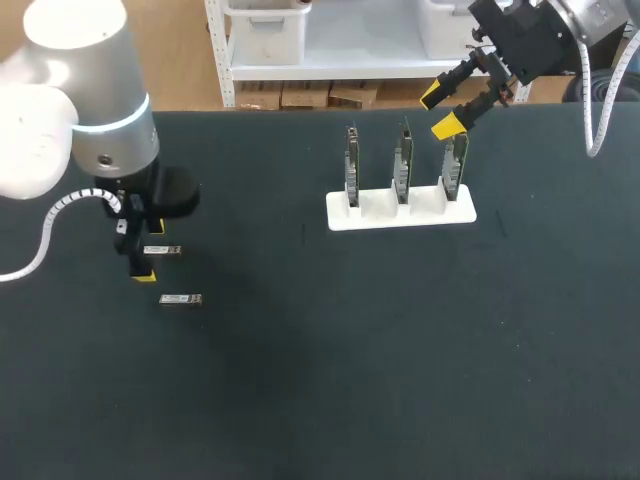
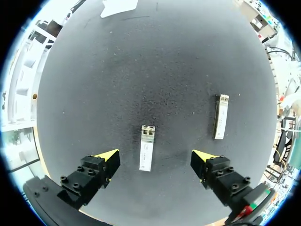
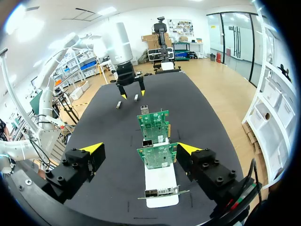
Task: Pick up the optical module with the left hand, and insert it into the network port with the right hand.
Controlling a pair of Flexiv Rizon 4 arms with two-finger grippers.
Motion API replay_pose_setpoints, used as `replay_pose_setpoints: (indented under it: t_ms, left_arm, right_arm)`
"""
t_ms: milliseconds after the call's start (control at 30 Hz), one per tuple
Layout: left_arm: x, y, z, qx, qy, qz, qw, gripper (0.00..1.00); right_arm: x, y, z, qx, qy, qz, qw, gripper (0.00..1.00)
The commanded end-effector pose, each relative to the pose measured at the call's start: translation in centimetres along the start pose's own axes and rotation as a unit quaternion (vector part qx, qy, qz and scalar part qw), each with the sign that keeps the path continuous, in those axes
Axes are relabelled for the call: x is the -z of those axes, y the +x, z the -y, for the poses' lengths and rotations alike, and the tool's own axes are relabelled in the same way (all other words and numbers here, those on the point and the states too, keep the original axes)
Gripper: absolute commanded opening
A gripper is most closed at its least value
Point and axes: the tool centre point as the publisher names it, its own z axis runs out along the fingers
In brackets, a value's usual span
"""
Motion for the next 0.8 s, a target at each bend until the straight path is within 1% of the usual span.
replay_pose_setpoints:
  t_ms: [33, 200, 233, 300, 333, 367, 400, 433, 467, 800]
  left_arm:
    - [-0.09, 0.03, -0.25, 0.0, 0.003, -0.001, 1.0, 1.0]
    - [-0.14, 0.09, -0.31, 0.0, 0.003, 0.001, 1.0, 1.0]
    - [-0.15, 0.09, -0.32, 0.0, 0.003, 0.001, 1.0, 0.82]
    - [-0.15, 0.08, -0.34, 0.0, 0.003, 0.001, 1.0, 0.53]
    - [-0.16, 0.07, -0.35, -0.001, 0.002, 0.002, 1.0, 0.37]
    - [-0.16, 0.06, -0.37, -0.001, 0.001, 0.002, 1.0, 0.26]
    - [-0.16, 0.05, -0.38, -0.001, 0.001, 0.002, 1.0, 0.21]
    - [-0.16, 0.04, -0.39, -0.001, 0.0, 0.002, 1.0, 0.03]
    - [-0.16, 0.03, -0.4, -0.002, 0.0, 0.002, 1.0, 0.0]
    - [-0.16, 0.02, -0.47, 0.0, -0.01, -0.001, 1.0, 0.0]
  right_arm:
    - [-0.05, 0.06, -0.3, 0.0, 0.004, 0.0, 1.0, 1.0]
    - [-0.05, 0.06, -0.3, 0.0, 0.004, 0.0, 1.0, 1.0]
    - [-0.05, 0.06, -0.3, 0.0, 0.004, 0.0, 1.0, 1.0]
    - [-0.05, 0.06, -0.3, 0.0, 0.004, 0.0, 1.0, 1.0]
    - [-0.05, 0.06, -0.3, 0.0, 0.004, 0.0, 1.0, 1.0]
    - [-0.05, 0.06, -0.3, 0.0, 0.004, 0.0, 1.0, 1.0]
    - [-0.05, 0.06, -0.3, 0.0, 0.004, 0.0, 1.0, 1.0]
    - [-0.05, 0.06, -0.3, 0.0, 0.004, 0.0, 1.0, 1.0]
    - [-0.05, 0.06, -0.3, 0.0, 0.004, 0.0, 1.0, 1.0]
    - [-0.05, 0.06, -0.3, 0.0, 0.004, 0.0, 1.0, 1.0]
